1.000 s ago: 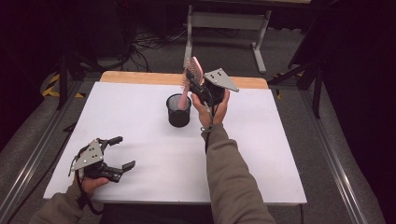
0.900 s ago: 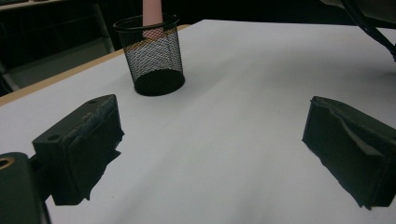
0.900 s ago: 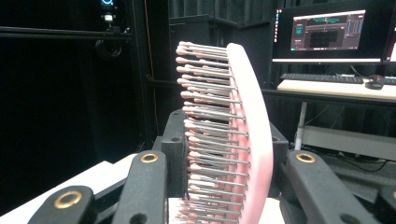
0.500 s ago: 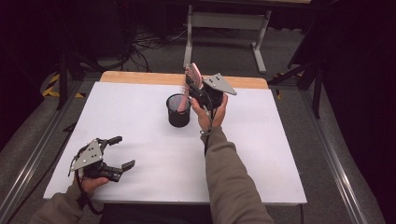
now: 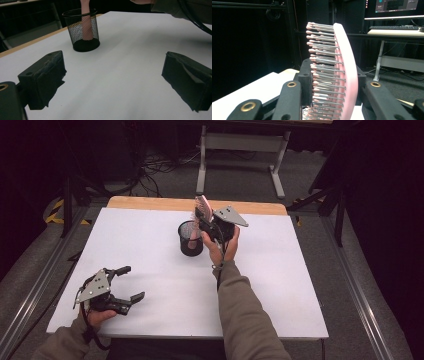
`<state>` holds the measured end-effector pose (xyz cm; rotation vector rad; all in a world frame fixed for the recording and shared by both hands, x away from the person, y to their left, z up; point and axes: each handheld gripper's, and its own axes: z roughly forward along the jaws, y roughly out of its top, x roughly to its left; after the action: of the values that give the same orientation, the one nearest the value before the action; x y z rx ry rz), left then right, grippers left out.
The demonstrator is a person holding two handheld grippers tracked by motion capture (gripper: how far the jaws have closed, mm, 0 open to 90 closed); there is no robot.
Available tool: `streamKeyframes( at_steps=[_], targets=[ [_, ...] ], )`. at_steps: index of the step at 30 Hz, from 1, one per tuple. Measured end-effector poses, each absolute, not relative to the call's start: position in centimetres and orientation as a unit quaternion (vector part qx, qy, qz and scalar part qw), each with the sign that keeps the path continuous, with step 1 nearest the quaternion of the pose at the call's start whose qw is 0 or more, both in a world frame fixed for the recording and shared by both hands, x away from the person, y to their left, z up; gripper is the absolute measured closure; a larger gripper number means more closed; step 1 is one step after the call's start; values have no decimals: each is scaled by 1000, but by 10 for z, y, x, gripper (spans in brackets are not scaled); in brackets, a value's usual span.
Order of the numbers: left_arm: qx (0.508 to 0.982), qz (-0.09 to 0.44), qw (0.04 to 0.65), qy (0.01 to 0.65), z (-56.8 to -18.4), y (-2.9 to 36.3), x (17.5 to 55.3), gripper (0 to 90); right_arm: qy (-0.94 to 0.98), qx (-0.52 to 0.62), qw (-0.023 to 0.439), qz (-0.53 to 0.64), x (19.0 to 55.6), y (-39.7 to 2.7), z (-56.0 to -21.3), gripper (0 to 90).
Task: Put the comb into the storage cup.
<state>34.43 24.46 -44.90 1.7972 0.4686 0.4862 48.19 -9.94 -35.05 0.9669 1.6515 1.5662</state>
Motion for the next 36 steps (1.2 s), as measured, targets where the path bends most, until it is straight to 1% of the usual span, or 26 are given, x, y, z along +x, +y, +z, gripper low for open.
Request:
streamKeyframes(
  at_steps=[10,21,28,36],
  targets=[
    [767,207,573,200,-449,245,344,57,632,379,314,599,484,-101,-360,640],
    [768,207,573,199,-449,244,344,57,631,380,306,603,484,-101,-363,637],
    [769,208,571,199,-449,244,344,57,628,387,293,609,485,-106,-367,625],
    [770,210,569,198,-449,243,345,58,629,400,294,598,485,-113,-375,609]
  ],
)
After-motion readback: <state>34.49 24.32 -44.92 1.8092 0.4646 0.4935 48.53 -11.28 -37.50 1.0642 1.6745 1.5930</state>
